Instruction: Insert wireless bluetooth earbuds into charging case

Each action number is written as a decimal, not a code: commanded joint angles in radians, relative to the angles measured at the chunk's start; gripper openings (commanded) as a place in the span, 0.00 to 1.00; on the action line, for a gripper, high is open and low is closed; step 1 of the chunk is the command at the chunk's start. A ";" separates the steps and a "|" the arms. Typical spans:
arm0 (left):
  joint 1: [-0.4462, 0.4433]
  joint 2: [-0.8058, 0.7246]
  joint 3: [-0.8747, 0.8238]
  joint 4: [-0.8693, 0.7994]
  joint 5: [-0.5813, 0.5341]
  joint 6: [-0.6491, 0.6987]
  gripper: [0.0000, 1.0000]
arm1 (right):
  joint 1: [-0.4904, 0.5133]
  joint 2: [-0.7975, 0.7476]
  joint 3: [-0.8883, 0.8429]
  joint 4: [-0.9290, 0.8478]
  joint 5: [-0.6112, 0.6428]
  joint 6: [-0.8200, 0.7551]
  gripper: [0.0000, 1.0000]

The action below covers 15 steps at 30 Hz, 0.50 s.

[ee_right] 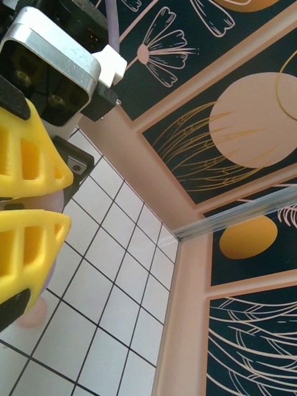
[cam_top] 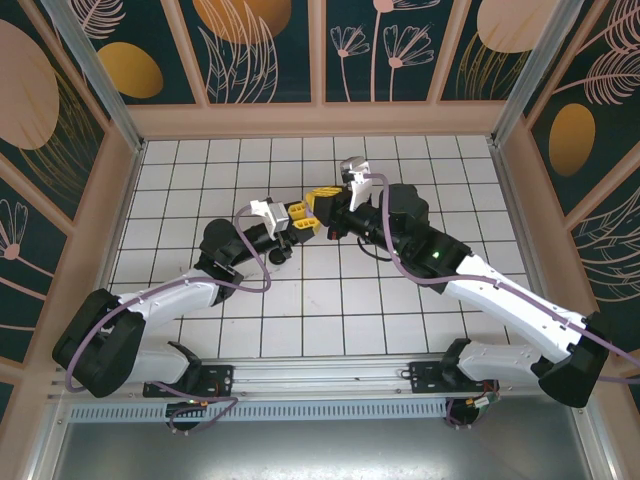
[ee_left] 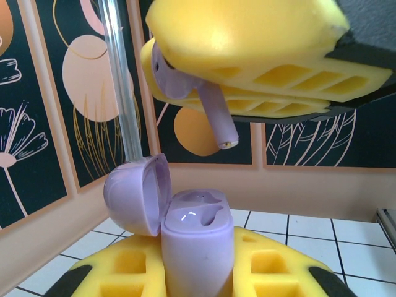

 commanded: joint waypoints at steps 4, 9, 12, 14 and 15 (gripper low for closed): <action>-0.004 -0.004 0.023 0.047 0.013 -0.005 0.00 | -0.007 0.001 -0.013 0.033 0.031 -0.013 0.03; -0.007 -0.007 0.025 0.048 0.016 -0.007 0.00 | -0.020 0.009 -0.030 0.038 0.024 -0.005 0.03; -0.006 -0.009 0.024 0.049 0.014 -0.007 0.00 | -0.025 0.017 -0.036 0.039 0.014 -0.001 0.03; -0.007 -0.011 0.026 0.051 0.014 -0.007 0.00 | -0.026 0.022 -0.042 0.039 0.013 -0.001 0.02; -0.006 -0.012 0.025 0.051 0.014 -0.007 0.00 | -0.028 0.023 -0.045 0.039 0.012 -0.001 0.02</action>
